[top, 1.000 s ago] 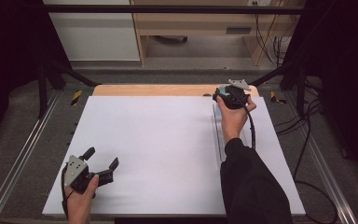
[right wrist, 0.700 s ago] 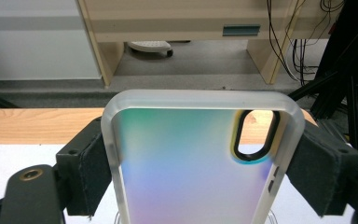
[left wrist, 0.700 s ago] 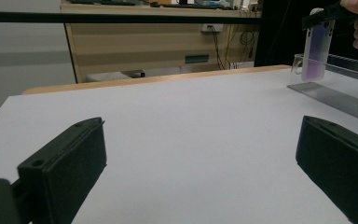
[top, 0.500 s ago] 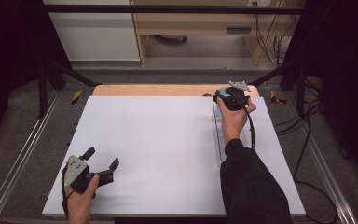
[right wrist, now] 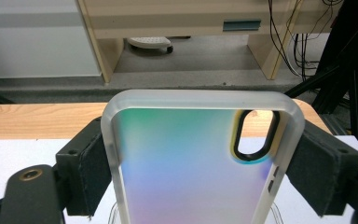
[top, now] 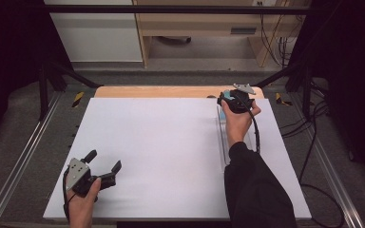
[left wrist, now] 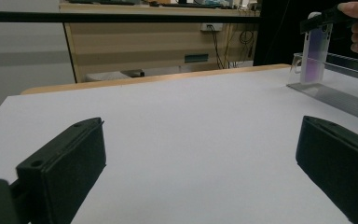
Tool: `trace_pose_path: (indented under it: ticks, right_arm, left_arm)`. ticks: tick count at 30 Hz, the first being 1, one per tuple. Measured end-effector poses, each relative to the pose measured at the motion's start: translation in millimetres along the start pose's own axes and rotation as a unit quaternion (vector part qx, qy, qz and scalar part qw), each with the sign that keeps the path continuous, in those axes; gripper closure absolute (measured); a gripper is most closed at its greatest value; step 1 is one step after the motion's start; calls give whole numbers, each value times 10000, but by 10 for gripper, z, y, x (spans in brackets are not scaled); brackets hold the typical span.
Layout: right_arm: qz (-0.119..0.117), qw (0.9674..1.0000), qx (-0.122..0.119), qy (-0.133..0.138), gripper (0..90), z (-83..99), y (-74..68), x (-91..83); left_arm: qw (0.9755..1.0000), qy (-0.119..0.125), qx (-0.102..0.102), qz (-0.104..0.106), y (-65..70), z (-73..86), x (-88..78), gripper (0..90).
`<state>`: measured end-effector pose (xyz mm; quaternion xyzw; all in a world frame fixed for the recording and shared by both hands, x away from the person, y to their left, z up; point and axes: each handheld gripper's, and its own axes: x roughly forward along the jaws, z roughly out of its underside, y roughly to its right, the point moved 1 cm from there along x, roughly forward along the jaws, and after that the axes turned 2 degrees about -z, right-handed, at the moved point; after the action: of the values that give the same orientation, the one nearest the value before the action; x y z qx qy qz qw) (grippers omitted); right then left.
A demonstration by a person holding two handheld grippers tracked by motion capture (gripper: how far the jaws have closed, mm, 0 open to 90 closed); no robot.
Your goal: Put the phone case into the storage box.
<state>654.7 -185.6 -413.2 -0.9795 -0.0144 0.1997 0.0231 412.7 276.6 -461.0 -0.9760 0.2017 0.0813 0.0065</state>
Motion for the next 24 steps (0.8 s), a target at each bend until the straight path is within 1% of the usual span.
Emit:
trace_pose_path:
  ticks: [14,24]
  right_arm:
    - [43,10000,13,66,174,9,20,28]
    - [18,9999,30,101,174,24,13,47]
  left_arm:
    - [10000,-2,21,15,1,0,1,13]
    - [10000,-1,10,9,0,1,0,13]
